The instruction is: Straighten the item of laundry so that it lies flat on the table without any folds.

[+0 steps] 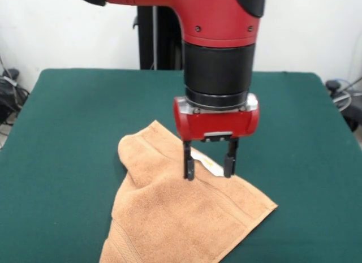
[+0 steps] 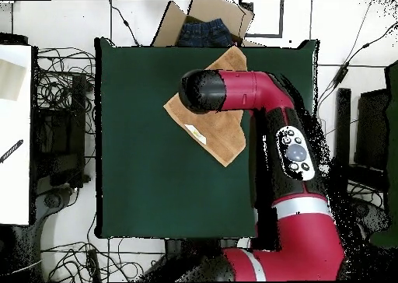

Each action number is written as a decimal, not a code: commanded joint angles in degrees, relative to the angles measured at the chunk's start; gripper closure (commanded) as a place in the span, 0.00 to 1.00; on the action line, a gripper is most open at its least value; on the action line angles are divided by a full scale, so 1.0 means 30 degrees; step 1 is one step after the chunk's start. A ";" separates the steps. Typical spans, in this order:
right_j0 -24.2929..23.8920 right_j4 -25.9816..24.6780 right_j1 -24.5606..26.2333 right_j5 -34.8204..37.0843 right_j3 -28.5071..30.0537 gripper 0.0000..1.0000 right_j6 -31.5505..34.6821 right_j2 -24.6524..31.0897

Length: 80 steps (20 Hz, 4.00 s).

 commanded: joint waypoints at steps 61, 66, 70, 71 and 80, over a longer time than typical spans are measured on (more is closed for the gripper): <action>0.2775 -0.0701 0.7176 -0.2886 -0.3029 0.00 0.1071 -0.1882; 0.2508 -0.0766 0.7205 -0.3455 -0.2814 0.00 0.0835 -0.1560; 0.2140 -0.0866 0.7114 -0.4138 -0.2454 1.00 0.0434 -0.1106; 0.2223 -0.0818 0.7069 -0.3983 -0.2492 1.00 0.0532 -0.1184; 0.2524 -0.0826 0.7101 -0.3916 -0.2564 1.00 0.0959 -0.1529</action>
